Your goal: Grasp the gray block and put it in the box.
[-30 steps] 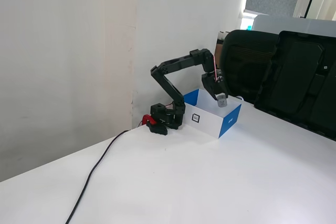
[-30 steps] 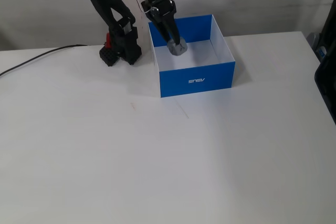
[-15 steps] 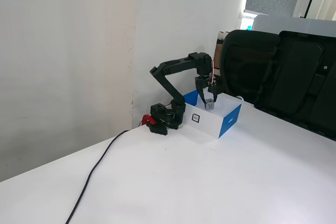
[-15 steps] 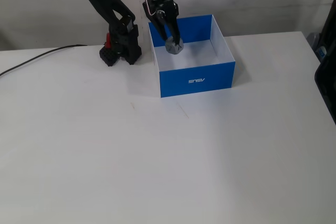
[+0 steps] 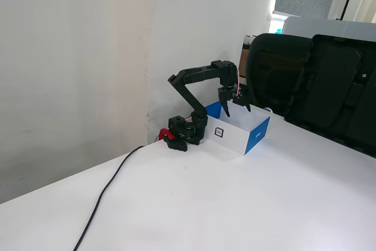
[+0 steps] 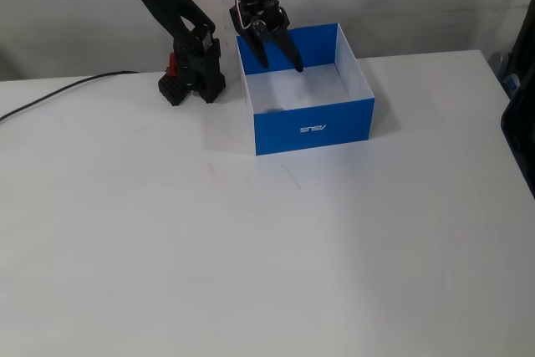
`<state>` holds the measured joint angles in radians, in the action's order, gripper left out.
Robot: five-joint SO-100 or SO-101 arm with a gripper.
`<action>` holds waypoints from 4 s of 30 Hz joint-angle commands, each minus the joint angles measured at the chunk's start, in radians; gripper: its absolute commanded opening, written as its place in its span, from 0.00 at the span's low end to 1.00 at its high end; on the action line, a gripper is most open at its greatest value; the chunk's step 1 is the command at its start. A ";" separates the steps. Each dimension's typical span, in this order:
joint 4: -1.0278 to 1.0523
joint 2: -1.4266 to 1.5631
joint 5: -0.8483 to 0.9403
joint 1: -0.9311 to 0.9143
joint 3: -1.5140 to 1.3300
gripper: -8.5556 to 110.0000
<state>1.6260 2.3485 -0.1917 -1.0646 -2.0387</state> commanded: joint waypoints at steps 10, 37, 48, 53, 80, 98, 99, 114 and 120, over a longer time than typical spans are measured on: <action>-0.040 0.051 -0.014 0.089 0.011 0.07; -0.150 0.117 -0.006 0.719 0.110 0.07; -0.319 0.100 0.000 1.017 0.061 0.07; -0.403 0.115 0.002 1.086 0.005 0.07; -0.778 0.568 0.077 1.154 -0.508 0.07; -0.765 0.830 0.101 1.075 -0.713 0.07; -0.765 0.838 0.103 1.075 -0.719 0.07; -0.726 1.011 0.124 1.028 -0.841 0.07; -0.698 1.045 0.127 1.022 -0.871 0.07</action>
<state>0.9265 3.3778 -0.0752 -0.0383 -2.9130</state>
